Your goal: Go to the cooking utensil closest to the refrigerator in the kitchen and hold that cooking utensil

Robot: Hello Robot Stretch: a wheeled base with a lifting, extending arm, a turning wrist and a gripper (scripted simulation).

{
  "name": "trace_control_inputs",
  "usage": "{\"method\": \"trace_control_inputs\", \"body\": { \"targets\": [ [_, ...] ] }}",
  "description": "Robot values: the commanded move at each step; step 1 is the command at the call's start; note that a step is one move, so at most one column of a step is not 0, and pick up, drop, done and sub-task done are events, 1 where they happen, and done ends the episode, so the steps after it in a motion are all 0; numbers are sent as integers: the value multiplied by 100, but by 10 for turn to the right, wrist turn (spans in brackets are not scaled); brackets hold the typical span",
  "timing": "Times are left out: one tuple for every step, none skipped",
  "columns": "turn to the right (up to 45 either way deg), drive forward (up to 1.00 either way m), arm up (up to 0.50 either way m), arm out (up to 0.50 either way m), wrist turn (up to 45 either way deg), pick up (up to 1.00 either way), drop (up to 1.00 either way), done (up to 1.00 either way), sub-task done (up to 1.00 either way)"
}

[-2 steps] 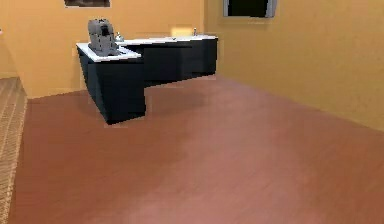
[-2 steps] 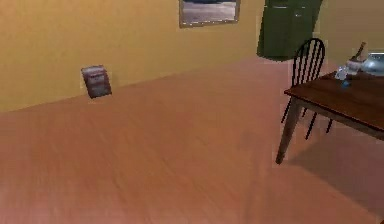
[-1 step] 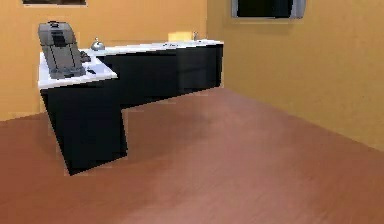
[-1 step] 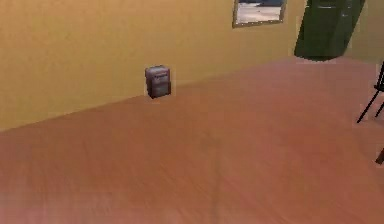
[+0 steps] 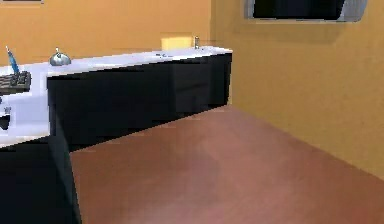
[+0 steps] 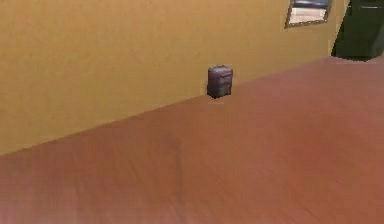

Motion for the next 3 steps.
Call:
{"method": "trace_control_inputs", "body": {
  "targets": [
    [0, 100, 0, 0, 0, 0, 0, 0, 0],
    [-330, 0, 0, 0, 0, 0, 0, 0, 0],
    [0, 5, 0, 0, 0, 0, 0, 0, 0]
  ]
}}
